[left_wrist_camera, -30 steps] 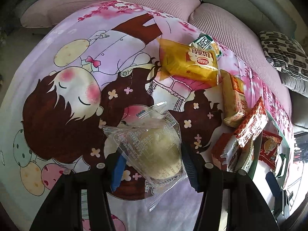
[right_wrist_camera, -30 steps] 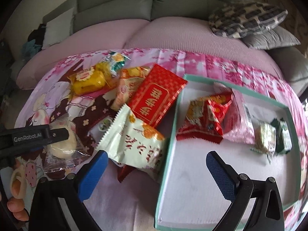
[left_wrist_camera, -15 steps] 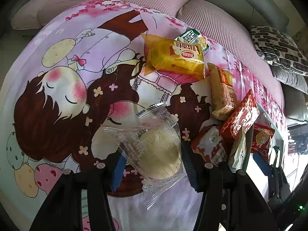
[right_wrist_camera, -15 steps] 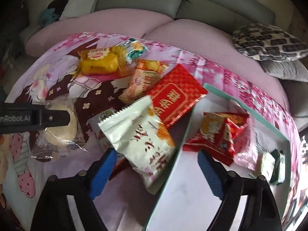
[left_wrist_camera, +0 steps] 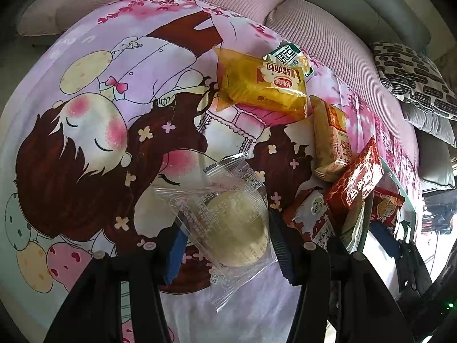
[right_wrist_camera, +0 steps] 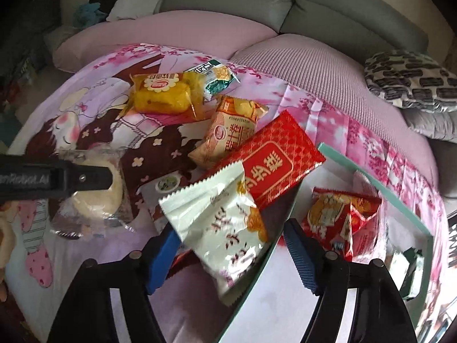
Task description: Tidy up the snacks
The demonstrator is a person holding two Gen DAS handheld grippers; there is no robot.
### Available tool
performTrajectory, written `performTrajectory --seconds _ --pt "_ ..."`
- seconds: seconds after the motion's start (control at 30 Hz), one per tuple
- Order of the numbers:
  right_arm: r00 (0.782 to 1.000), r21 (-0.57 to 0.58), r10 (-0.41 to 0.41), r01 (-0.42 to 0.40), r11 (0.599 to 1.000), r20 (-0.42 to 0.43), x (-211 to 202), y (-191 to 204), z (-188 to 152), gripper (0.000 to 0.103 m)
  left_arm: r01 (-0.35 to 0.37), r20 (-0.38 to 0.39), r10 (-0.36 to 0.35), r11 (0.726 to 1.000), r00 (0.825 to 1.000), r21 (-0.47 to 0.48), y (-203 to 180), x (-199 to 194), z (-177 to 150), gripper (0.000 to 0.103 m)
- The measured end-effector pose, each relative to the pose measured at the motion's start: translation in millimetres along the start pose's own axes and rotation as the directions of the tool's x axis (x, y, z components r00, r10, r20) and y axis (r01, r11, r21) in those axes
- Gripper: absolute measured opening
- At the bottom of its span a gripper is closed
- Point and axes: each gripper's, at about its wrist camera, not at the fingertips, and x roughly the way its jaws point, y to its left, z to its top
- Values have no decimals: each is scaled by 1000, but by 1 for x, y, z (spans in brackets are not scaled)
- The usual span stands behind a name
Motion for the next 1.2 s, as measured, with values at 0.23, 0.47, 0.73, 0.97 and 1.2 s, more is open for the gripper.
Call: performTrajectory --seconds 0.23,0.47,0.73,0.97,1.2 --pt "999 24 19 -19 1000 39 -23 -14 -5 76 6 -3 -6 1000 1000 -9 -1 -1 0 57" --pt "999 94 -8 5 996 32 -24 -35 -8 76 14 -5 -14 1000 1000 -20 1 -1 1 57" --pt "991 68 -134 136 988 -24 -9 -29 -10 76 13 -3 -13 1000 1000 -25 1 -2 0 57" --pt "987 -1 -162 162 987 -2 -9 -5 -6 76 15 -3 -15 999 1000 -30 1 -2 0 57" --pt "991 -144 -137 136 980 0 -6 10 0 76 21 -5 -22 999 1000 -39 2 -3 0 57"
